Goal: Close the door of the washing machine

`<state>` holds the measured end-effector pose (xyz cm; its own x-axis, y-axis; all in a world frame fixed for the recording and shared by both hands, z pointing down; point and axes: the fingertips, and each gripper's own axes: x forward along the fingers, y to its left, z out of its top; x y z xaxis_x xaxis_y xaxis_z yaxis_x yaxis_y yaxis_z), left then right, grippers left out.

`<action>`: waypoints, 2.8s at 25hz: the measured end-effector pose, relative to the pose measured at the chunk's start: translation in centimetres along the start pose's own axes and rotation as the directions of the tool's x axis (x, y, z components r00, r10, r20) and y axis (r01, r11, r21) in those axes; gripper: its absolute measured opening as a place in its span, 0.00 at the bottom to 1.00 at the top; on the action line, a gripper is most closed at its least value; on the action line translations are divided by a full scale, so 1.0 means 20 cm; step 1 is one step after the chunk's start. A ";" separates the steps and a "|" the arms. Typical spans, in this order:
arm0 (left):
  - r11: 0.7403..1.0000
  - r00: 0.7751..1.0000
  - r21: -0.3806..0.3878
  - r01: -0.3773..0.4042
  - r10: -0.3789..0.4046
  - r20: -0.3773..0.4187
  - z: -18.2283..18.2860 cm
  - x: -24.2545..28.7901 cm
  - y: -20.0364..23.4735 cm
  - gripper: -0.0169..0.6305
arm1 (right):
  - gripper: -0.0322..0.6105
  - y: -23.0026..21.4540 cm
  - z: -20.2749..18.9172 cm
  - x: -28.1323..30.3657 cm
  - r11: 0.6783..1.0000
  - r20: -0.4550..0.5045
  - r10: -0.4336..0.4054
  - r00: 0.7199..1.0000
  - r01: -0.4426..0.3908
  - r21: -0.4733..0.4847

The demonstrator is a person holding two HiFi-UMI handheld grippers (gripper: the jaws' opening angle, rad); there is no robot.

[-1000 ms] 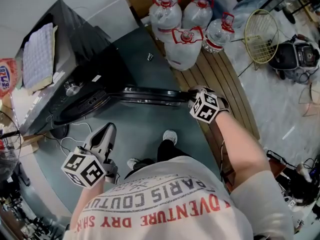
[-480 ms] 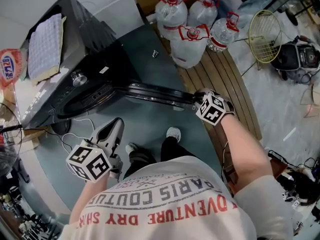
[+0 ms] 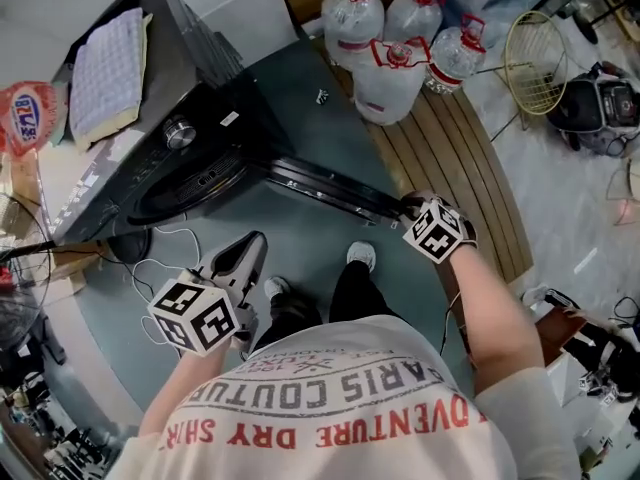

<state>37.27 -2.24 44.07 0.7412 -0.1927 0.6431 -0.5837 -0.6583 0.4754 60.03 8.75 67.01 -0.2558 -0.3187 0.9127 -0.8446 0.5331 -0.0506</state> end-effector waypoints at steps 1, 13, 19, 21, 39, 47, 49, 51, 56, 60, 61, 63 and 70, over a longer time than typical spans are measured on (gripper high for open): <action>1.000 1.000 0.005 0.005 -0.005 -0.002 -0.01 -0.01 0.01 0.09 | 0.17 0.03 0.00 0.00 1.000 -0.001 -0.004 1.000 0.004 0.013; 0.998 0.999 0.047 0.050 -0.049 -0.014 -0.13 -0.21 0.13 0.09 | 0.17 0.39 -0.03 0.02 0.989 -0.036 -0.035 0.999 0.040 0.139; 0.998 0.999 0.047 0.050 -0.049 -0.018 -0.25 -0.37 0.24 0.09 | 0.17 0.59 0.00 0.05 0.975 -0.026 -0.048 0.998 0.053 0.217; 0.998 0.999 0.042 0.050 -0.049 -0.017 -0.29 -0.42 0.28 0.09 | 0.17 0.65 0.01 0.06 0.970 -0.030 -0.054 0.998 0.059 0.235; 0.992 0.996 0.085 0.091 -0.089 -0.030 -0.55 -0.82 0.60 0.09 | 0.18 1.23 0.22 0.21 0.914 0.006 -0.083 0.997 0.074 0.399; 0.996 0.997 0.050 0.073 -0.071 -0.025 -0.66 -0.95 0.76 0.09 | 0.21 1.42 0.34 0.28 0.897 0.012 -0.050 0.999 0.039 0.440; 0.998 0.998 0.027 0.055 -0.055 -0.020 -0.68 -0.99 0.81 0.09 | 0.22 1.46 0.38 0.30 0.895 0.017 -0.028 0.999 0.017 0.445; 0.999 0.999 0.002 0.033 -0.033 -0.013 -0.71 -1.02 0.85 0.09 | 0.23 1.51 0.42 0.32 0.890 0.029 -0.002 1.000 -0.012 0.456; 0.998 0.999 -0.058 -0.030 0.031 0.018 -0.77 -1.08 0.93 0.09 | 0.25 1.61 0.53 0.38 0.862 0.081 0.046 0.996 -0.080 0.500; 0.989 0.995 -0.118 -0.084 0.091 0.051 -0.83 -1.16 0.93 0.09 | 0.26 1.69 0.60 0.42 0.844 0.121 0.076 0.990 -0.128 0.520; 0.987 0.992 -0.131 -0.098 0.107 0.061 -0.84 -1.18 0.93 0.09 | 0.26 1.71 0.62 0.43 0.839 0.132 0.077 0.988 -0.136 0.526; 0.978 0.986 -0.168 -0.127 0.143 0.083 -0.87 -1.23 0.94 0.09 | 0.27 1.73 0.68 0.45 0.833 0.151 0.080 0.985 -0.149 0.533; 0.952 0.977 -0.255 -0.172 0.199 0.082 -1.04 -1.31 0.99 0.09 | 0.30 1.86 0.86 0.56 0.812 0.175 0.119 0.977 -0.197 0.549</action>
<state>-0.66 5.02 49.06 0.6350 -0.3788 0.6733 -0.7676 -0.4078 0.4944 17.66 11.48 68.32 -0.4326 -0.3850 0.8152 -0.8939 0.0655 -0.4434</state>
